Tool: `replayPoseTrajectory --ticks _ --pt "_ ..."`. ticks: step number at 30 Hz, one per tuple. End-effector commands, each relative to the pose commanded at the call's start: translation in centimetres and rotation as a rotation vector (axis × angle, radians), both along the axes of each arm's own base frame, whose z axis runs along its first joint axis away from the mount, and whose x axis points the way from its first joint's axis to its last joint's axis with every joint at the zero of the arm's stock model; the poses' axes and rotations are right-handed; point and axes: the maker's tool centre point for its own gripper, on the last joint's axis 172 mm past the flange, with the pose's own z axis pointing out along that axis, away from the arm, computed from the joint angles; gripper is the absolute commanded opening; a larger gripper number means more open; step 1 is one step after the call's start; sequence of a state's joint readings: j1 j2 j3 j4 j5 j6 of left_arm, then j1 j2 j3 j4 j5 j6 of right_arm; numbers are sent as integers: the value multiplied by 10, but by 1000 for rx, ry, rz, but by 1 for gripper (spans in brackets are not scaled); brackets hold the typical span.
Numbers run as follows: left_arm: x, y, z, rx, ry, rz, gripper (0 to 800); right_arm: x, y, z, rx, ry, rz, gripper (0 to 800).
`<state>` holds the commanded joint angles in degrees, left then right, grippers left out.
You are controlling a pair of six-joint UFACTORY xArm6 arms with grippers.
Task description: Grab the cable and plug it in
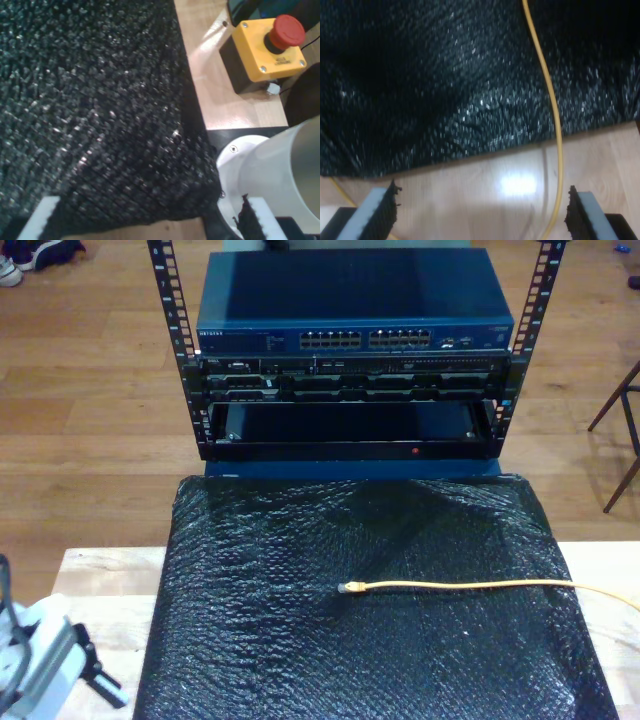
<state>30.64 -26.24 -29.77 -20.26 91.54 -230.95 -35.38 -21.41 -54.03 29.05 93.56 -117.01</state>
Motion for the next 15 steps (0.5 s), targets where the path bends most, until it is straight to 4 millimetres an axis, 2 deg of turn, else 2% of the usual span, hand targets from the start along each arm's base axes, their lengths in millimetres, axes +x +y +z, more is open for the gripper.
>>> replayPoseTrajectory --ticks 6,15 --pt "0 -1 -3 -3 7 6 800 16 32 13 48 -14 9 796" --pt "3 -5 -2 -16 0 16 800 22 61 16 60 11 30 796"
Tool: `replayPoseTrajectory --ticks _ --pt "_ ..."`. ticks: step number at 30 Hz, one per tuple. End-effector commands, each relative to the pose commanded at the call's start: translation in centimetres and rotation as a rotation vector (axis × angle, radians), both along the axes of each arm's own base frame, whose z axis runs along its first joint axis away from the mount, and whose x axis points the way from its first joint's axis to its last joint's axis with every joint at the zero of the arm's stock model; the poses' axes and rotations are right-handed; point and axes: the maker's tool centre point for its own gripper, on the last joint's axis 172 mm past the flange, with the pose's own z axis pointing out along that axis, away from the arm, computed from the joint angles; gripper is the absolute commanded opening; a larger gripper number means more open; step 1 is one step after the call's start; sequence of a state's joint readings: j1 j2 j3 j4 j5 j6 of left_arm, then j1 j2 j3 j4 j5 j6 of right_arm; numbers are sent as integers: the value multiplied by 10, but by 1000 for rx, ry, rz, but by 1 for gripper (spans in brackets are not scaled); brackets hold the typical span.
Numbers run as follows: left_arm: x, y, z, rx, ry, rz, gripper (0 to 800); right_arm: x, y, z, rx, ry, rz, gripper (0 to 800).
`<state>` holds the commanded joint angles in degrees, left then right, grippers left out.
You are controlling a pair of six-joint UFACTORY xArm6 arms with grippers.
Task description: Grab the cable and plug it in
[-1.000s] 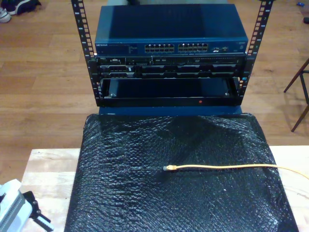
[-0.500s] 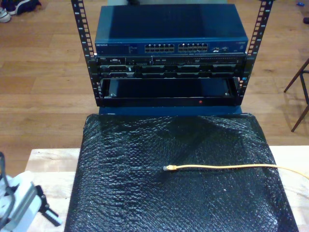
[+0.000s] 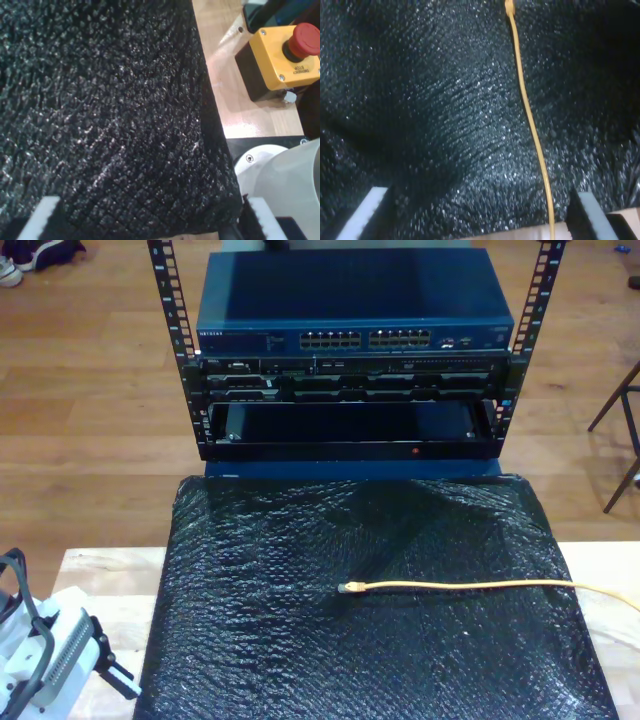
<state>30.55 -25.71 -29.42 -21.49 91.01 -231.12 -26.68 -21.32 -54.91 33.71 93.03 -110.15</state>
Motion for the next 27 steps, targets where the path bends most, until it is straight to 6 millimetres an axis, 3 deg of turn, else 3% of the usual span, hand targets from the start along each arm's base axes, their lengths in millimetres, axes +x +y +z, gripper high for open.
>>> replayPoseTrajectory --ticks 7,12,18,27 --pt "0 0 0 2 -1 2 800 7 23 8 28 -6 15 796" --pt "3 -2 1 -6 -4 13 800 23 43 4 -1 -33 35 796" --pt "3 -3 1 -5 -6 10 800 41 80 -13 -37 -31 49 796" --pt "4 -3 0 -4 -4 9 800 47 139 -47 -149 2 131 794"
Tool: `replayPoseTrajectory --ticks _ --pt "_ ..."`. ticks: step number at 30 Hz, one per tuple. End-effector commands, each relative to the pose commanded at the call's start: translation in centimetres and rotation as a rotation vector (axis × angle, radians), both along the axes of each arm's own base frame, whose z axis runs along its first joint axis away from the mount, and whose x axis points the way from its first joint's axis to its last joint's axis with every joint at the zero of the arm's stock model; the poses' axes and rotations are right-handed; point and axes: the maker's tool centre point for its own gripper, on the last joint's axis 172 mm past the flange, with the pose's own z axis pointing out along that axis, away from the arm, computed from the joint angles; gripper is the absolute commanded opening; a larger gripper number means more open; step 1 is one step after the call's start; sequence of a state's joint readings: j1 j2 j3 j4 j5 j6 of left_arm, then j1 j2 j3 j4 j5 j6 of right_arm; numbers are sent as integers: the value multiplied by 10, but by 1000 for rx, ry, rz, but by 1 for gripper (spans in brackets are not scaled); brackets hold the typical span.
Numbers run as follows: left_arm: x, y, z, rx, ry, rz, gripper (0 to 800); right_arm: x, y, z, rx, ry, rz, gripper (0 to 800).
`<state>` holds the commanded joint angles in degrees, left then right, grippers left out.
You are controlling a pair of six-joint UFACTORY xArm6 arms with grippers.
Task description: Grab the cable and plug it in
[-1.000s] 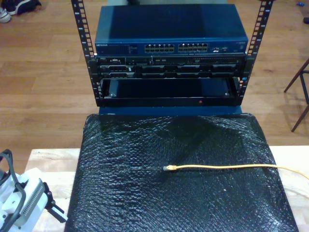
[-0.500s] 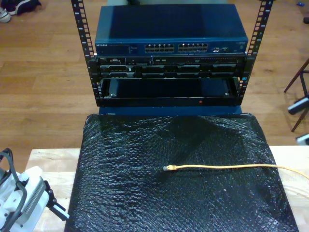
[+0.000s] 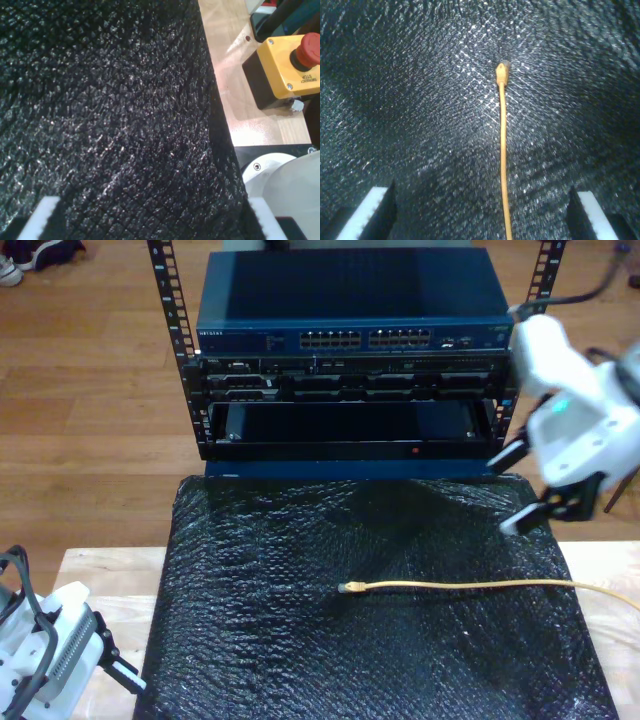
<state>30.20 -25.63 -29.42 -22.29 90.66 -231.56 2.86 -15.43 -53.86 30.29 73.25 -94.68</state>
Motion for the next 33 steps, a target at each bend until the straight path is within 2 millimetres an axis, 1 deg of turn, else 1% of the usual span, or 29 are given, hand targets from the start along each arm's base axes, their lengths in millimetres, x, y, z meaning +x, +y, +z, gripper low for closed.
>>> replayPoseTrajectory --ticks 2,7,10,14,17,23,27,31,33 --pt "4 0 -1 11 -10 -2 800 -1 13 -13 -48 8 30 796" --pt "12 -6 -4 48 -2 5 800 0 35 -45 -179 6 85 796" --pt "16 -10 -6 71 0 2 800 5 38 -62 -253 -3 91 796" --pt "23 -14 -5 97 0 1 800 6 44 -75 -325 -16 105 796" --pt "25 -20 -4 110 7 -4 800 7 54 -81 -347 -24 97 796" --pt "40 -31 -5 155 -14 -19 800 5 72 -93 -382 -31 91 794" --pt "47 -37 -9 168 5 -27 800 13 73 -101 -420 -51 56 793" --pt "56 -39 -13 181 23 -17 800 8 87 -117 -485 -68 78 793" --pt "63 -37 -15 191 20 1 800 12 86 -125 -522 -85 64 793"
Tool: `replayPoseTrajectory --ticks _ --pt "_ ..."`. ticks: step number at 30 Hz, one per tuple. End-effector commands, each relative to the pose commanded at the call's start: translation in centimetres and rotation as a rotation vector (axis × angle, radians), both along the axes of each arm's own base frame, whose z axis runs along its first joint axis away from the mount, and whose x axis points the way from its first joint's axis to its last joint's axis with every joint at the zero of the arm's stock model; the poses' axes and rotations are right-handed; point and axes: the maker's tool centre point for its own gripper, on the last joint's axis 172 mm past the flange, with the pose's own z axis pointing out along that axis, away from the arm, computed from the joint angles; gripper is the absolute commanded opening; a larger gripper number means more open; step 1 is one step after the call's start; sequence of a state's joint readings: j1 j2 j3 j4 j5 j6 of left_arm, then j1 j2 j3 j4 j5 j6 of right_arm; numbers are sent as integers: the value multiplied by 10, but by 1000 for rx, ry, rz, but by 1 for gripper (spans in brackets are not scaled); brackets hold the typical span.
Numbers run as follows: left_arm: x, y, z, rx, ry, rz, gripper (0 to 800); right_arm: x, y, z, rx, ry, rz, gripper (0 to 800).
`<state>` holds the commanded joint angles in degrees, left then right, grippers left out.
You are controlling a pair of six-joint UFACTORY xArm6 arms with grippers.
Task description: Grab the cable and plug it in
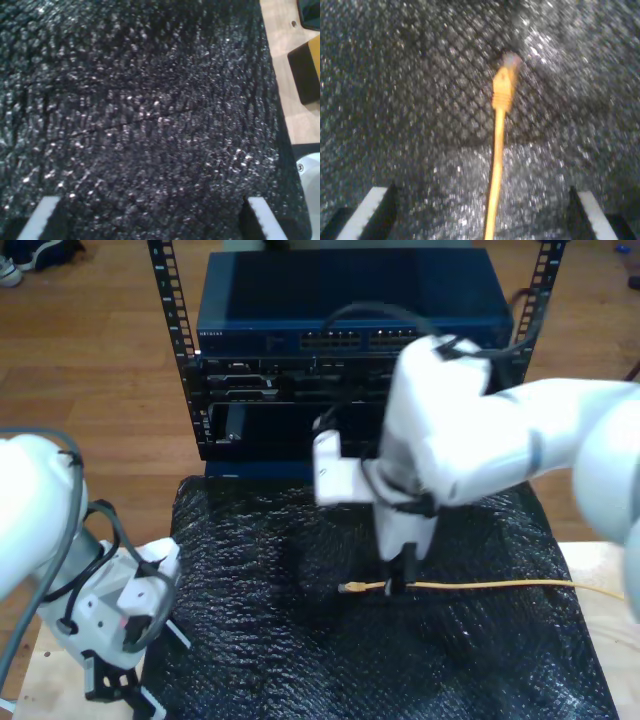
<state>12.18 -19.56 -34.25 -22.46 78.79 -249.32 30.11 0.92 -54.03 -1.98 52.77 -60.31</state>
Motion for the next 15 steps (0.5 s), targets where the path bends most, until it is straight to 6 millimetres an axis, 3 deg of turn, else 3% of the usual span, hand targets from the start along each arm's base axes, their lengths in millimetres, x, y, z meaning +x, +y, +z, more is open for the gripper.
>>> replayPoseTrajectory --ticks 4,15 --pt "9 4 -5 17 -20 24 800 6 -10 -12 -69 -23 -21 793" --pt "13 6 -12 22 3 46 800 7 14 -33 -130 -58 -3 788"
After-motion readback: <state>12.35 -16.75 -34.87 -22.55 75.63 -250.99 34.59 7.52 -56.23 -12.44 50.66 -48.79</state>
